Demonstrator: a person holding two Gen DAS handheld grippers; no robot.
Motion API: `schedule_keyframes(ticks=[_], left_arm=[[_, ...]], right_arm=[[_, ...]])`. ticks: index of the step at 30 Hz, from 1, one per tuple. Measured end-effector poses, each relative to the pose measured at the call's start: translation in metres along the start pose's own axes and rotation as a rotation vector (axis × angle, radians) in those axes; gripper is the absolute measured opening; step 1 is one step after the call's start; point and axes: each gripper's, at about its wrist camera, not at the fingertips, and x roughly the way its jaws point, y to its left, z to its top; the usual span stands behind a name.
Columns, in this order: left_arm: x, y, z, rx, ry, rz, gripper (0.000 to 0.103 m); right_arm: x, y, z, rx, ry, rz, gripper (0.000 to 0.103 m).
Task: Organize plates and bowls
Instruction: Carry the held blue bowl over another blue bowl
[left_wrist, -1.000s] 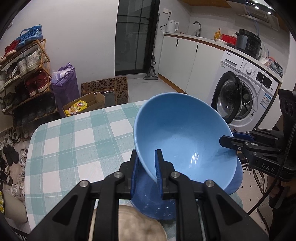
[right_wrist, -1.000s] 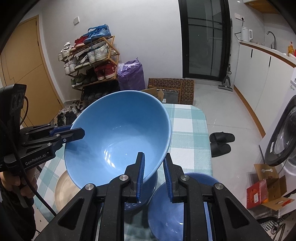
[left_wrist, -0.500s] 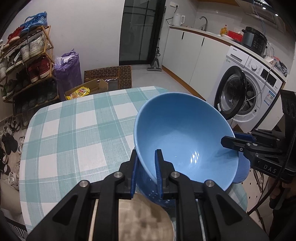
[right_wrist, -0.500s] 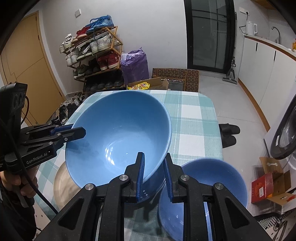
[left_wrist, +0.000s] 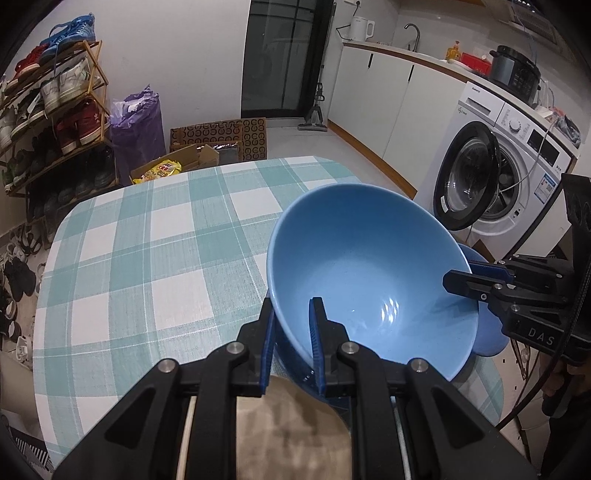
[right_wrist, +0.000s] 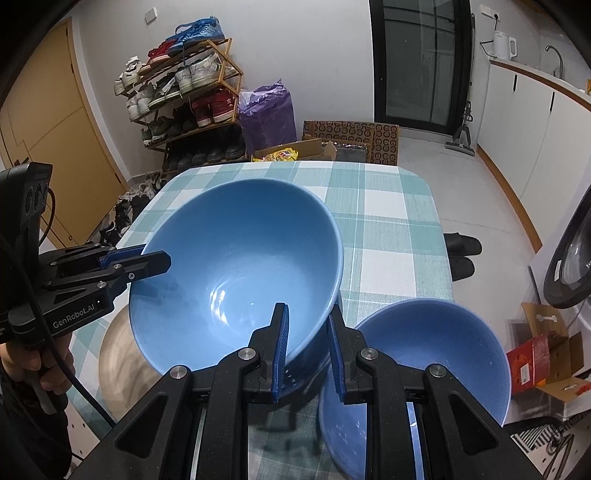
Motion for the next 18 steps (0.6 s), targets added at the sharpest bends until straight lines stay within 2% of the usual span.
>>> schedule_keyframes(ticks=[18], left_arm=[[0.017,-0.001,-0.012,0.013,0.036,0.036,0.015]], right_arm=[[0.023,0.001,-0.009,-0.013,0.044,-0.012,0.021]])
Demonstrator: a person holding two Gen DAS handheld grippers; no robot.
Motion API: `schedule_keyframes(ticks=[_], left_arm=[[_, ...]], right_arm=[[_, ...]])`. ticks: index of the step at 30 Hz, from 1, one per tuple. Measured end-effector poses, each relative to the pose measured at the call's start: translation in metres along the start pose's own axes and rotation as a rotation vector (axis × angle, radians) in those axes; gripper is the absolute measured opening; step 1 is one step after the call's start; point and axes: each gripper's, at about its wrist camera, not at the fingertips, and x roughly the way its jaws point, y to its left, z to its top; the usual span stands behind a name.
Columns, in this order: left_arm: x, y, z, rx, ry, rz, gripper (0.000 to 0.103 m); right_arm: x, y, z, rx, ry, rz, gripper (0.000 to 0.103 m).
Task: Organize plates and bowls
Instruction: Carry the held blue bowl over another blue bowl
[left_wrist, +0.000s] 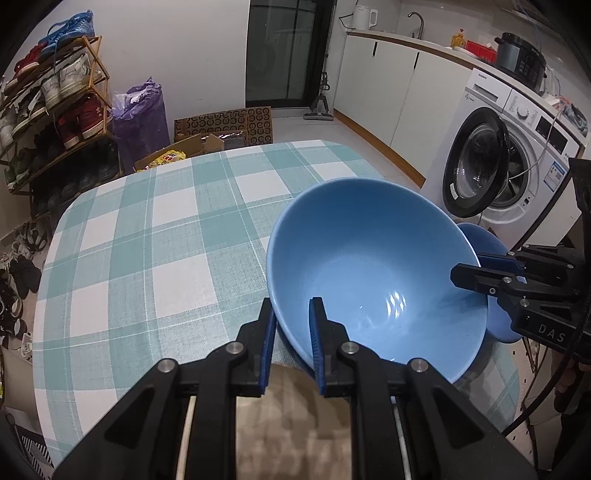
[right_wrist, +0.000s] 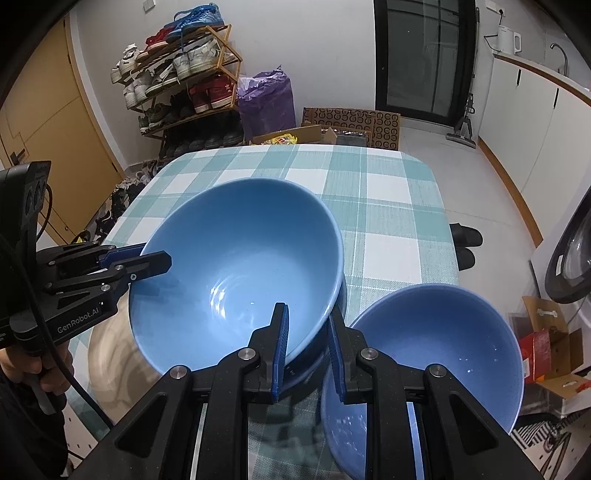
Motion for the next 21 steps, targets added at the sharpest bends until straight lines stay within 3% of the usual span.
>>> schedule_keyframes(ticks=[21], left_arm=[[0.012,-0.004,-0.007,0.039,0.014,0.047,0.015]], right_arm=[[0.014,0.009,-0.007,-0.044,0.033,-0.074,0.021]])
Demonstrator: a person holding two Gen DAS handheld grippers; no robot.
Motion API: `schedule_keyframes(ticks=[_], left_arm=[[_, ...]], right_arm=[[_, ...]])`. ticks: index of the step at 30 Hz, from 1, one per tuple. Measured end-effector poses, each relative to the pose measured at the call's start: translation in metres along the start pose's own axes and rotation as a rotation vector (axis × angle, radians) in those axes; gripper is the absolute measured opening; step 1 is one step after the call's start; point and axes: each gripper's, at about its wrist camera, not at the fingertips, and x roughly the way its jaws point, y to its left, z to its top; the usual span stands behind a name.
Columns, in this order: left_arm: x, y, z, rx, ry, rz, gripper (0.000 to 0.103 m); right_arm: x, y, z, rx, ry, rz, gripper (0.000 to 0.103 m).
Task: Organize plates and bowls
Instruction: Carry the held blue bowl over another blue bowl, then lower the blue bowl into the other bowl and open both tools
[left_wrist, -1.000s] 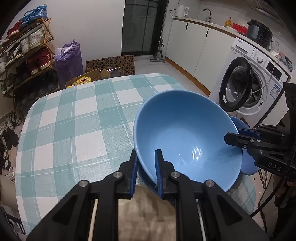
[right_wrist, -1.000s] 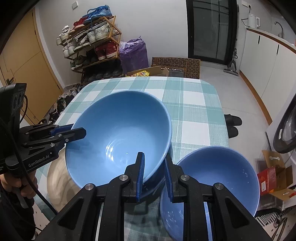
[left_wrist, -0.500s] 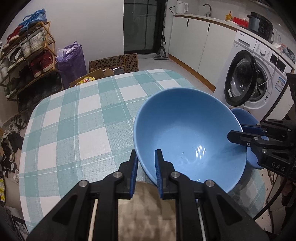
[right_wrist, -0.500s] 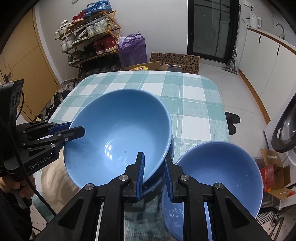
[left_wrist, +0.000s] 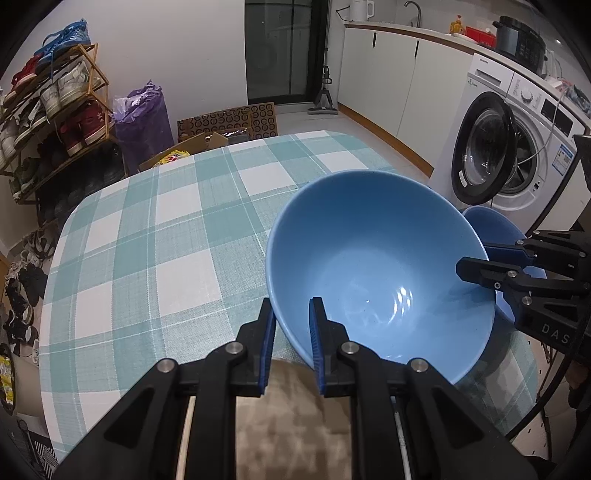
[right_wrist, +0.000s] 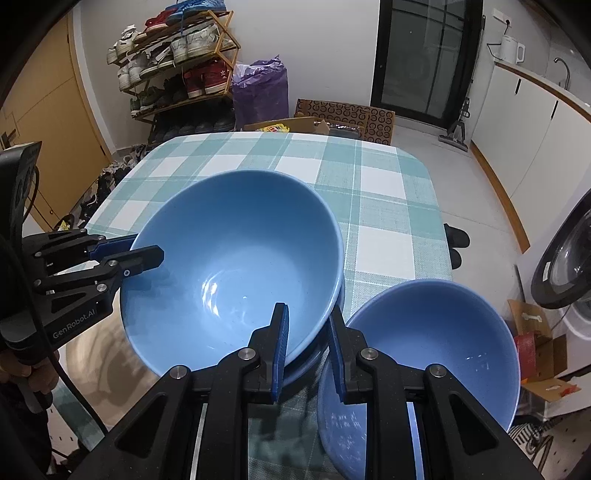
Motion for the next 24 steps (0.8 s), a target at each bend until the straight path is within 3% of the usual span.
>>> schedule_keyframes(ticks=[24], left_arm=[[0.0046,-0.0027,-0.0036,0.023,0.017,0.006,0.018]], right_arm=[[0.0080,0.0028,-0.0044,-0.040,0.028,-0.038,0.023]])
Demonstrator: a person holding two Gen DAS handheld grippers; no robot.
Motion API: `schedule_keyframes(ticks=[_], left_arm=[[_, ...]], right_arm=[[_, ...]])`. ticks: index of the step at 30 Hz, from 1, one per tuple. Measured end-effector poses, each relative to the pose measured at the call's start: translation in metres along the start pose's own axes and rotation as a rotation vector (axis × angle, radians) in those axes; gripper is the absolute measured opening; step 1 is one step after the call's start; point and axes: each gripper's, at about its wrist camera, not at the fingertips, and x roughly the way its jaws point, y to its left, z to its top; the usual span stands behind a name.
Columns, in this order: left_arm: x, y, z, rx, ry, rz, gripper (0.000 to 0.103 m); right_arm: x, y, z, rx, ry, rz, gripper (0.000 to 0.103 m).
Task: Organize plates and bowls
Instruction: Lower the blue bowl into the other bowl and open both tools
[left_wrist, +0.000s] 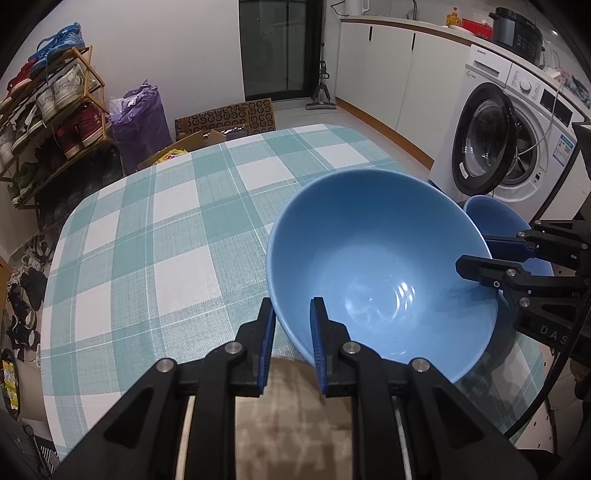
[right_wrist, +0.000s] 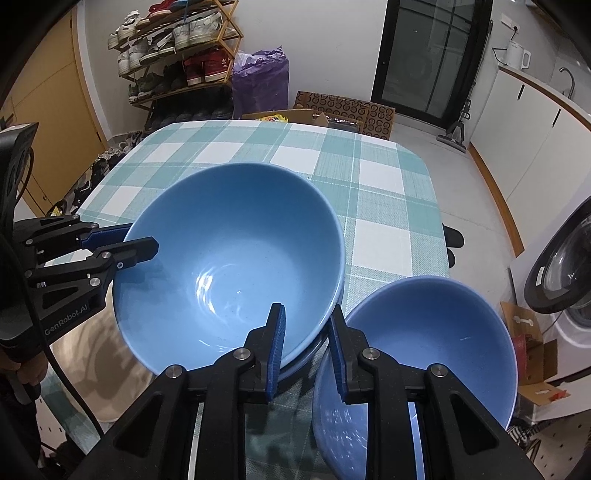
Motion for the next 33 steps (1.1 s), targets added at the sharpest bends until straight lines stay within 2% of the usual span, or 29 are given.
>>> schedule_keyframes(ticks=[8,12,14,15,18,20,23,25,29,30,31,33], left_arm=[[-0.001,0.004,-0.001,-0.009,0.007,-0.019,0.020],[-0.005,0.006,-0.001,-0.023,-0.002,-0.029,0.037],[-0.008,0.008,-0.001,-0.033,-0.006,-0.045,0.040],[-0.009,0.008,-0.001,-0.035,-0.008,-0.048,0.047],[-0.014,0.008,0.000,-0.039,-0.020,-0.063,0.050],[-0.016,0.009,-0.001,-0.046,-0.024,-0.081,0.052],[-0.019,0.009,-0.001,-0.052,-0.026,-0.091,0.060],[-0.021,0.009,-0.001,-0.063,-0.037,-0.089,0.082],[-0.027,0.013,-0.002,-0.086,-0.061,-0.114,0.088],[-0.028,0.014,-0.002,-0.090,-0.064,-0.121,0.099],[-0.029,0.014,-0.002,-0.095,-0.073,-0.123,0.103],[-0.032,0.014,-0.003,-0.098,-0.087,-0.129,0.103]], right_arm=[[-0.001,0.000,-0.002,-0.010,0.001,0.014,0.036],[-0.006,0.000,-0.002,-0.014,-0.015,0.025,0.045],[-0.011,-0.001,-0.002,-0.014,-0.033,0.032,0.049],[-0.014,0.000,-0.002,-0.014,-0.038,0.035,0.049],[-0.019,-0.001,-0.002,-0.015,-0.051,0.042,0.061],[-0.022,-0.001,-0.003,-0.010,-0.063,0.054,0.072],[-0.027,-0.002,-0.004,-0.005,-0.081,0.070,0.082],[-0.030,-0.002,-0.004,0.000,-0.094,0.069,0.086],[-0.038,-0.005,-0.006,0.012,-0.133,0.073,0.100],[-0.041,-0.007,-0.007,0.017,-0.143,0.075,0.101],[-0.043,-0.009,-0.008,0.026,-0.151,0.081,0.101],[-0.048,-0.014,-0.011,0.052,-0.162,0.092,0.102]])
